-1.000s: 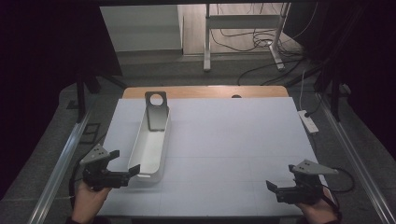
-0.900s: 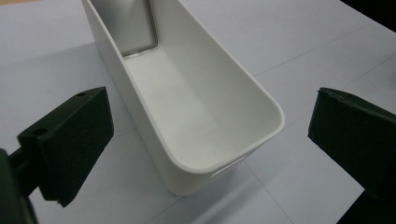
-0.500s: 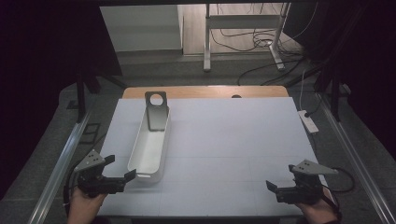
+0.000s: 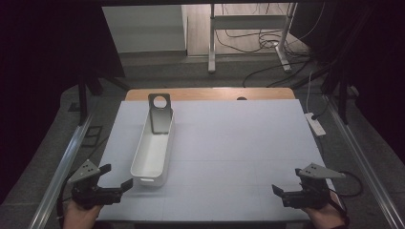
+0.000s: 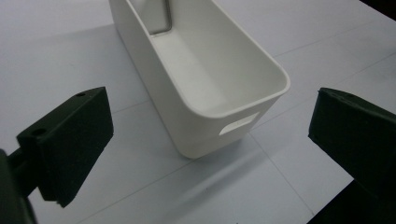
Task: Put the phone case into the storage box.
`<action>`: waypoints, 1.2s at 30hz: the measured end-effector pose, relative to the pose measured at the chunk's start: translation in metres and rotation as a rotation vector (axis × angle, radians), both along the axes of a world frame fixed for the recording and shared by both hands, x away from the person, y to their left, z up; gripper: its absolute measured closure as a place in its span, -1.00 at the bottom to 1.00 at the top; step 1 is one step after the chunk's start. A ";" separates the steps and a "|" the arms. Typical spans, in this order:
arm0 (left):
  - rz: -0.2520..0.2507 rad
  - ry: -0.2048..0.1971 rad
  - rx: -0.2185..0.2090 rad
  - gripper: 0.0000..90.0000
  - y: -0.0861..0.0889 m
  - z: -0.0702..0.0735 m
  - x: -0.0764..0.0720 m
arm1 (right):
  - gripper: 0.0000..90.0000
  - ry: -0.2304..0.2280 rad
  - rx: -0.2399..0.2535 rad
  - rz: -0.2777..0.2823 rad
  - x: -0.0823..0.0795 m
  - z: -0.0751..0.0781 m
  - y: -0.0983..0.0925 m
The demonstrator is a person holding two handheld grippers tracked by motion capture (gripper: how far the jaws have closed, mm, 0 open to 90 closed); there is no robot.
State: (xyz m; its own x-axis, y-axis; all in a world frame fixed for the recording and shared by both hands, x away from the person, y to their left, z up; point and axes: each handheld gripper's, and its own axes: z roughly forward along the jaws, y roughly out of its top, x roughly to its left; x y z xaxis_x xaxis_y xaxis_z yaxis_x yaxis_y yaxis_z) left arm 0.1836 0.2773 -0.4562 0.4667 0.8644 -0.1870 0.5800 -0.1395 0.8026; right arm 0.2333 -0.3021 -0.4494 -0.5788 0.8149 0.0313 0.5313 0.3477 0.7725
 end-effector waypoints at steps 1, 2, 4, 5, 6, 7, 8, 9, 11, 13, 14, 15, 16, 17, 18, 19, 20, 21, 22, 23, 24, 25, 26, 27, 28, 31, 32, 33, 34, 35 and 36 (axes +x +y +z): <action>0.001 0.002 0.005 -0.98 0.001 0.000 -0.001 | -1.00 0.001 0.000 0.000 0.000 0.000 0.000; 0.005 0.002 0.005 -0.98 0.002 -0.001 -0.002 | -1.00 0.001 0.001 -0.001 0.000 0.000 0.000; 0.009 0.002 0.005 -0.98 0.003 -0.002 -0.003 | -1.00 0.002 0.002 -0.001 0.000 0.000 0.000; 0.009 0.002 0.005 -0.98 0.003 -0.002 -0.003 | -1.00 0.002 0.002 -0.001 0.000 0.000 0.000; 0.012 0.003 0.005 -0.98 0.004 -0.002 -0.005 | -1.00 0.002 0.000 0.000 0.000 0.000 0.000; 0.014 0.004 0.005 -0.98 0.004 -0.003 -0.005 | -1.00 0.002 0.000 0.000 0.000 0.000 0.000; 0.015 0.003 0.004 -0.98 0.005 -0.003 -0.006 | -1.00 0.002 0.000 0.000 0.000 0.000 0.000; 0.016 0.004 0.003 -0.98 0.005 -0.004 -0.006 | -1.00 0.003 0.002 0.000 0.000 0.000 0.000; 0.018 0.004 0.002 -0.99 0.006 -0.004 -0.008 | -1.00 0.002 0.000 0.000 0.000 0.000 0.000; 0.020 0.004 0.005 -0.99 0.007 -0.005 -0.010 | -1.00 0.002 0.001 -0.001 0.000 0.000 0.000; 0.021 0.004 0.006 -0.99 0.007 -0.006 -0.010 | -1.00 0.002 0.001 -0.001 0.000 0.000 0.000; 0.022 0.004 0.003 -0.99 0.007 -0.006 -0.011 | -1.00 0.003 0.001 -0.001 0.000 0.000 0.000; 0.024 0.005 0.005 -0.99 0.008 -0.006 -0.012 | -1.00 0.003 0.001 -0.001 0.000 0.000 0.000; 0.026 0.003 0.006 -0.99 0.009 -0.007 -0.013 | -1.00 0.003 0.001 -0.001 0.000 0.000 0.000; 0.027 0.003 0.008 -0.99 0.009 -0.007 -0.014 | -1.00 0.002 0.001 -0.001 0.000 0.000 0.000; 0.028 0.003 0.006 -0.99 0.010 -0.007 -0.015 | -1.00 0.002 0.001 -0.002 0.000 0.000 0.000; 0.028 0.003 0.005 -0.99 0.010 -0.008 -0.015 | -1.00 0.002 0.001 -0.002 0.000 0.000 0.000; 0.028 0.004 0.004 -0.99 0.011 -0.008 -0.016 | -1.00 0.002 0.001 -0.001 0.000 0.000 0.000; 0.029 0.004 0.001 -0.99 0.011 -0.009 -0.017 | -1.00 0.002 0.001 -0.001 0.000 0.000 0.000; 0.030 0.005 0.002 -0.99 0.012 -0.009 -0.017 | -1.00 0.002 0.000 -0.001 0.000 0.000 0.000; 0.032 0.005 0.001 -0.99 0.012 -0.010 -0.018 | -1.00 0.003 0.002 -0.002 0.000 0.000 0.000; 0.032 0.006 0.001 -1.00 0.012 -0.010 -0.019 | -1.00 0.003 0.001 -0.002 0.000 0.000 0.000; 0.032 0.006 0.002 -1.00 0.012 -0.010 -0.019 | -1.00 0.003 0.000 -0.001 0.000 0.000 0.000; 0.032 0.008 0.005 -1.00 0.013 -0.011 -0.020 | -1.00 0.003 0.000 -0.002 0.000 0.000 0.000; 0.034 0.009 0.010 -1.00 0.013 -0.011 -0.021 | -1.00 0.003 0.001 -0.002 0.000 0.000 0.000; 0.035 0.014 0.018 -1.00 0.013 -0.013 -0.023 | -1.00 0.003 0.000 -0.001 0.000 0.000 0.000; 0.036 0.016 0.021 -1.00 0.013 -0.014 -0.024 | -1.00 0.003 0.000 -0.002 0.000 0.000 0.000; 0.037 0.018 0.025 -1.00 0.013 -0.014 -0.025 | -1.00 0.004 0.002 -0.002 0.000 0.000 0.000; 0.038 0.020 0.028 -1.00 0.013 -0.015 -0.025 | -1.00 0.003 0.002 -0.003 0.000 0.000 0.000; 0.038 0.025 0.031 -1.00 0.013 -0.016 -0.026 | -1.00 0.003 0.001 -0.003 0.000 0.000 0.000; 0.038 0.028 0.032 -1.00 0.013 -0.017 -0.026 | -1.00 0.002 0.001 -0.002 0.000 0.000 0.000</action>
State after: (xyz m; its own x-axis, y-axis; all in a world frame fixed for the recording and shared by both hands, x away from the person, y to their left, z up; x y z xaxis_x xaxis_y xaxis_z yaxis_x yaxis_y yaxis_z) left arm 0.1573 0.2906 -0.4729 0.4285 0.8872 -0.1712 0.6076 -0.1426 0.7813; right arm 0.2333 -0.3017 -0.4494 -0.5767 0.8162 0.0335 0.5341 0.3457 0.7716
